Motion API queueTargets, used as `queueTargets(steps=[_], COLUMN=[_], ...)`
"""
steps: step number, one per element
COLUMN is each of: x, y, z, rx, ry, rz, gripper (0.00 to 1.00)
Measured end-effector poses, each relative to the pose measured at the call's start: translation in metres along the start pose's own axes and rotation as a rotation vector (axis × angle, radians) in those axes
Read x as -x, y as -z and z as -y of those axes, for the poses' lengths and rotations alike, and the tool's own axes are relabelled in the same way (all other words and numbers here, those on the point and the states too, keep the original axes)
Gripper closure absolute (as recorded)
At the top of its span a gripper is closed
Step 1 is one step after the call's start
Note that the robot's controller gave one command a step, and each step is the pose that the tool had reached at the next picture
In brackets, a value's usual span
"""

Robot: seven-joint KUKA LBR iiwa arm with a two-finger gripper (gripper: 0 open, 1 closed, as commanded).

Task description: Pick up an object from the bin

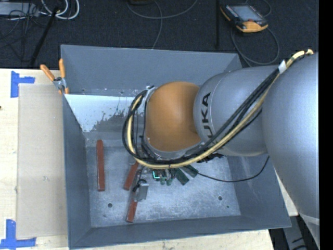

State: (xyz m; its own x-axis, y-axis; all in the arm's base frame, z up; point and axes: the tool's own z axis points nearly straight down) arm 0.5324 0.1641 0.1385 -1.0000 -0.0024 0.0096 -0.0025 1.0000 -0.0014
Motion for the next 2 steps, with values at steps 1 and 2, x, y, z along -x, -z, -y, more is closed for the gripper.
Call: queueTargets(steps=[1,2], x=[0.025,0.01], y=[-0.072,-0.02], z=[0.061,-0.005], rx=[-0.003,0.006], ry=[-0.014,-0.03], rz=[0.006,0.013], gripper=[0.0,0.0])
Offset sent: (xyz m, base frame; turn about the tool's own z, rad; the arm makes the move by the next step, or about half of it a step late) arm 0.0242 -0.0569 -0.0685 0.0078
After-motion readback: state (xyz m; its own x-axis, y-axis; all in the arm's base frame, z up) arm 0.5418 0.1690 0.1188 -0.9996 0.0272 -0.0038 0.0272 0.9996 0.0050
